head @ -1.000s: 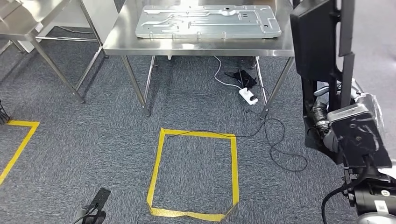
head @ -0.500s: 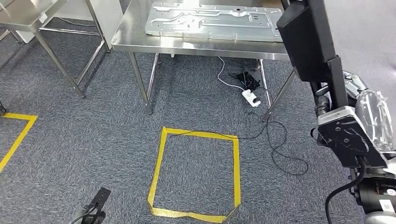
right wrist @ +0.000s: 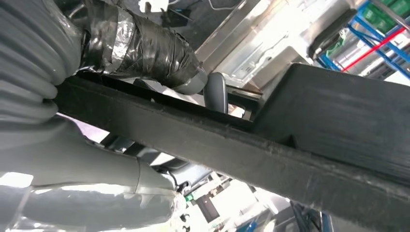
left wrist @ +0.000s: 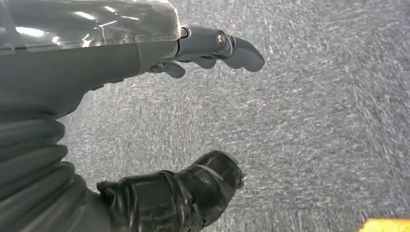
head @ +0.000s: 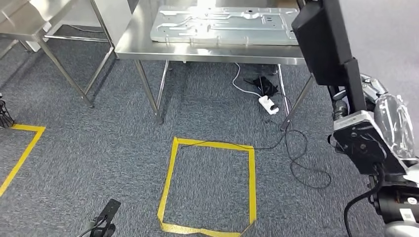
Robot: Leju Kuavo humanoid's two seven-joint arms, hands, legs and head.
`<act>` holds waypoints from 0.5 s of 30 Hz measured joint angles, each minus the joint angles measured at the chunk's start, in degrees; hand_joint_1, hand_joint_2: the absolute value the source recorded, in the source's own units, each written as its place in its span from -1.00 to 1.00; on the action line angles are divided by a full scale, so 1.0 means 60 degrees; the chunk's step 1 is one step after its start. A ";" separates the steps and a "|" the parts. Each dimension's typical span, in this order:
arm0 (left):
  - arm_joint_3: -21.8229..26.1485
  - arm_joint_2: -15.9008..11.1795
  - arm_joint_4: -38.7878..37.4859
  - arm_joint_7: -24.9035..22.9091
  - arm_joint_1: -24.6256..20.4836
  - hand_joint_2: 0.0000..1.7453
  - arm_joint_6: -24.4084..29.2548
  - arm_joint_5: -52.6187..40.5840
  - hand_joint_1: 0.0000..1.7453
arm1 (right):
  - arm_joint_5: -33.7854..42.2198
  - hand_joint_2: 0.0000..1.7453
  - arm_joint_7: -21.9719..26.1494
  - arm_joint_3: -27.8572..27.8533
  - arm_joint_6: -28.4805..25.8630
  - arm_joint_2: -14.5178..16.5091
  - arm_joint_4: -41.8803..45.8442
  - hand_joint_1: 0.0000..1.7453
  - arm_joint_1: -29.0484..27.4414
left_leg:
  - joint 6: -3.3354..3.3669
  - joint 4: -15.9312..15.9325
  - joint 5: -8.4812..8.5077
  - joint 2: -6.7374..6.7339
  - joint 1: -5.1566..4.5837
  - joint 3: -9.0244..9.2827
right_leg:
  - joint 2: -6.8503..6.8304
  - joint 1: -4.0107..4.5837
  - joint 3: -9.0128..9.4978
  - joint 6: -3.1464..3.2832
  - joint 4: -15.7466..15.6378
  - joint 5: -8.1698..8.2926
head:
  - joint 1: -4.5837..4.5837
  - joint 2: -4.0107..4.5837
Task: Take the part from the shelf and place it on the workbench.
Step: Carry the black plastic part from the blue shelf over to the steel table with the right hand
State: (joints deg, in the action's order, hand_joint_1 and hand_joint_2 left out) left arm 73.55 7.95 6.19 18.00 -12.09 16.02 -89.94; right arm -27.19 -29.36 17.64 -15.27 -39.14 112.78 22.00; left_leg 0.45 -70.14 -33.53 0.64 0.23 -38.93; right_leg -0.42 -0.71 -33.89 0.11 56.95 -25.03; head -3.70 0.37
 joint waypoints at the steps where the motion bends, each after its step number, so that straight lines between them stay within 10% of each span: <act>1: 0.0004 -0.0005 0.0000 -0.0001 0.0018 1.00 0.0000 -0.0001 -1.00 | -0.0032 1.00 -0.0002 0.0000 0.0037 0.0001 0.0000 1.00 -0.0013 | -0.0030 -0.0499 -0.0092 -0.0007 0.0010 -0.0329 | 0.0003 -0.0003 0.0016 0.0006 0.0023 -0.0038 | 0.0001 0.0000; 3: 0.0010 -0.0012 0.0000 -0.0002 0.0051 1.00 0.0000 0.0000 -1.00 | -0.0170 1.00 -0.0007 0.0002 0.0138 0.0001 0.0000 1.00 -0.0039 | -0.0069 -0.0514 0.0263 -0.0025 0.0035 -0.0518 | 0.0014 -0.0017 0.0070 -0.0015 0.0086 -0.0134 | -0.0002 0.0000; 6: 0.0010 -0.0012 0.0000 -0.0003 0.0047 1.00 -0.0002 0.0000 -1.00 | -0.0599 1.00 -0.0010 0.0004 0.0351 -0.0004 -0.0001 1.00 -0.0046 | -0.0058 0.1179 0.1201 -0.0049 0.0058 0.0170 | 0.0034 -0.0022 0.0174 -0.0134 0.0220 -0.0329 | 0.0001 0.0001; 12: 0.0014 -0.0007 0.0000 -0.0014 0.0011 1.00 -0.0020 -0.0003 -1.00 | -0.1541 1.00 -0.0010 0.0031 0.1130 -0.0106 -0.0030 1.00 -0.0092 | 0.0318 0.1755 0.1182 -0.0018 0.0046 0.0514 | 0.0051 0.0000 0.0094 -0.0420 0.0476 -0.0578 | 0.0028 -0.0001; 15: 0.0014 -0.0006 0.0000 -0.0023 -0.0011 1.00 -0.0053 -0.0005 -1.00 | -0.1944 1.00 -0.0010 0.0070 0.1494 -0.0157 -0.0043 1.00 -0.0111 | 0.0456 0.1795 0.1120 -0.0019 0.0052 0.0629 | 0.0056 -0.0016 -0.0744 -0.0493 0.2048 -0.1198 | 0.0086 0.0000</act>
State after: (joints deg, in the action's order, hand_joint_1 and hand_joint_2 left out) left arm 73.64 7.91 6.19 17.86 -12.15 15.70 -89.96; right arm -38.86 -29.42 18.06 -6.31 -40.07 112.52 21.33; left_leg 3.19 -59.37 -26.81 0.52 0.54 -35.16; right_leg -0.08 -0.81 -38.36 -2.85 69.24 -32.22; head -3.19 0.37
